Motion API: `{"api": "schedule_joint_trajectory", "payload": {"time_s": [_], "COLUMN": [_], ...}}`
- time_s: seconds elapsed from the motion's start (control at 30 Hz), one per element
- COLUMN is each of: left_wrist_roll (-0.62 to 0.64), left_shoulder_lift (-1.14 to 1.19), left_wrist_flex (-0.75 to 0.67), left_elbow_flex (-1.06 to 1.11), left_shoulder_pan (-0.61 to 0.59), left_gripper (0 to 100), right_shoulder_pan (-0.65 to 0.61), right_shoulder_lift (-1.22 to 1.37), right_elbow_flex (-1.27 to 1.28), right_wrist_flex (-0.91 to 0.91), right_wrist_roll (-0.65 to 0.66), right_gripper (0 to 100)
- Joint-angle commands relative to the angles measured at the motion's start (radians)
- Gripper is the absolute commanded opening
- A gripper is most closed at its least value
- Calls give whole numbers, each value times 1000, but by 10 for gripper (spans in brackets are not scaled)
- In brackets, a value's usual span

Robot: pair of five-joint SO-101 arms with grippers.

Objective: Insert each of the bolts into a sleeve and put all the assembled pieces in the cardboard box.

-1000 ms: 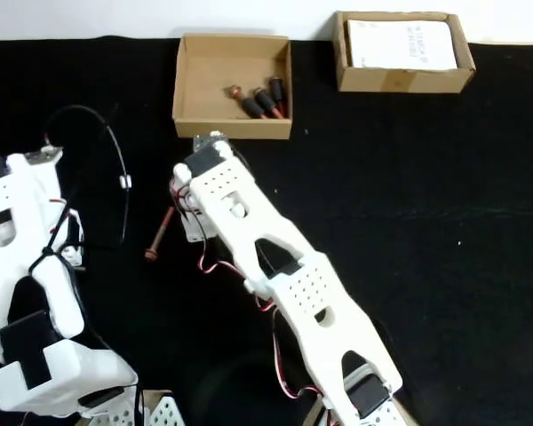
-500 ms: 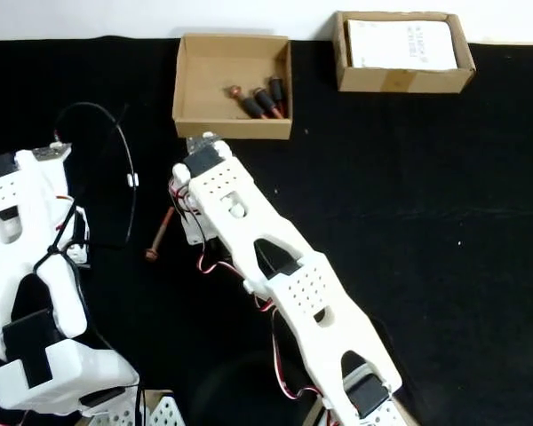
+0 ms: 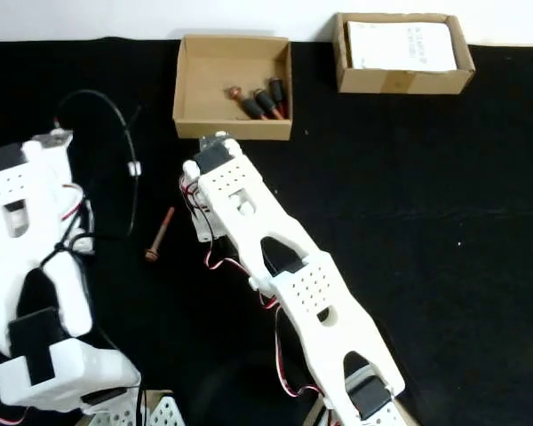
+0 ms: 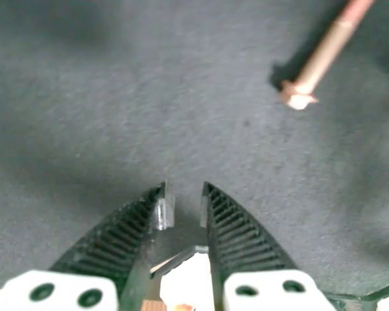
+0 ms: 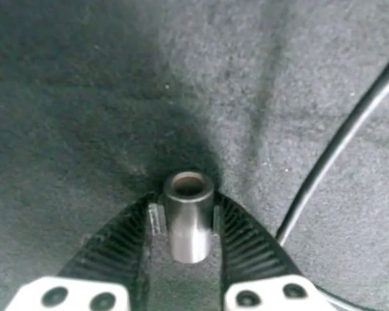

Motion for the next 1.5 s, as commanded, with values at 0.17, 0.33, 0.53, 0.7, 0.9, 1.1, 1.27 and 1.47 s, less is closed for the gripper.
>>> {"api": "schedule_joint_trajectory", "payload": {"time_s": [0.17,0.33,0.53,0.7,0.9,1.1,1.27,1.47], "left_wrist_roll": [190,204,175,121,43,25,17,-218], "left_shoulder_lift": [-1,12,176,269,321,447,475,418], "left_wrist_flex": [-72,-91,-133,-269,-405,-408,-407,-276], "left_elbow_flex": [-68,-67,-68,-74,-74,-77,-105,-254], "left_shoulder_pan": [242,334,355,329,355,349,354,398], "left_gripper": [157,185,184,163,161,156,2,8], "right_shoulder_pan": [180,377,579,628,648,654,654,697], "right_shoulder_lift": [-134,-449,-779,-924,-943,-943,-941,-943], "right_elbow_flex": [22,217,519,702,819,831,834,831], "right_wrist_flex": [15,15,10,5,-77,-79,-104,-108], "right_wrist_roll": [2,55,117,137,130,130,130,130], "right_gripper": [6,6,6,6,6,6,6,6]}}
